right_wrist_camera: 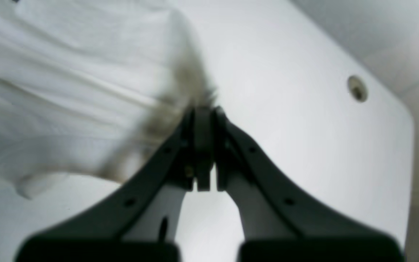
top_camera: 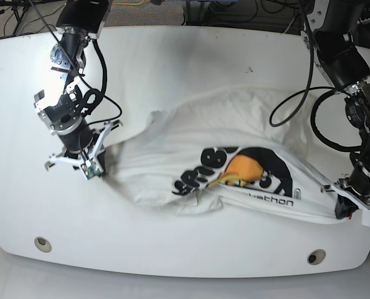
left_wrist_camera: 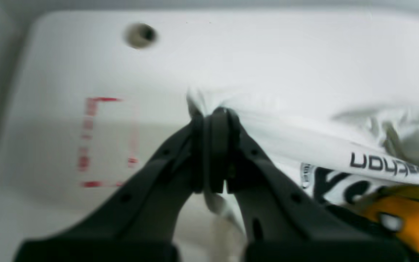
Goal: Layout the t-shirt on the table in an organized manner, then fold the t-shirt properly
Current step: 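Lift the t-shirt high with both grippers and shake it out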
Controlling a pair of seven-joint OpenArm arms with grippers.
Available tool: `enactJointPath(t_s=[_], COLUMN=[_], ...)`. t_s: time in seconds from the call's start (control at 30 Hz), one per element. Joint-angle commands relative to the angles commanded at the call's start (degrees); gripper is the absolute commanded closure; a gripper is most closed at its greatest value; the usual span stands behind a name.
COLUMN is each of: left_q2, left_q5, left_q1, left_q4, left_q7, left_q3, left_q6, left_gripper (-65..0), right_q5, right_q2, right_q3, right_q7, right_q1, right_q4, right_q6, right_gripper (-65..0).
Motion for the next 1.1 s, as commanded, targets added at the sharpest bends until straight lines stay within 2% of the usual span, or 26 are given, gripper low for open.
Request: enactJointPath(t_s=[0.27,0.4,0.57,0.7,0.97,1.1], left_q2=[-3.87,-6.15,-8.88,-10.46,-10.64,-10.29], left_q5=[0.09,0.09,0.09,0.09,-0.26,-0.35], left_q1=[-10.90,-17.05,-25.41,-30.59,-30.07,-23.30], left_q4=[1.32,1.32,1.32,1.05,1.76,5.01], left_q7=[0.00,0.00,0.18,2.02,5.27,5.63], left_q3=[0.09,0.18,0.35,0.35,0.26,0.09], left_q6=[0.53,0.53,0.53,0.53,0.26,0.18], left_gripper=[0.0,0.0,0.0,0.0,0.0,0.0], right_q5=[0.09,0.00,0.00,0.00,-0.09,-0.09], right_q2=[2.99,4.92,6.95,8.79,9.23,9.14], right_q3=[-0.18,-3.08,-7.65,-9.58,-10.02,-9.76], right_q7=[-9.14,-12.92,-14.24,-14.24,-17.23,-17.49], right_q1=[17.14,25.49,34.81,40.35,40.79,34.55], right_q4=[-0.53,-1.05,-2.02,-2.73,-1.76,0.88], right_q6=[0.00,0.00,0.00,0.00,0.00,0.00], right_gripper=[-0.2,-0.2,-0.2,-0.2,-0.2,-0.2])
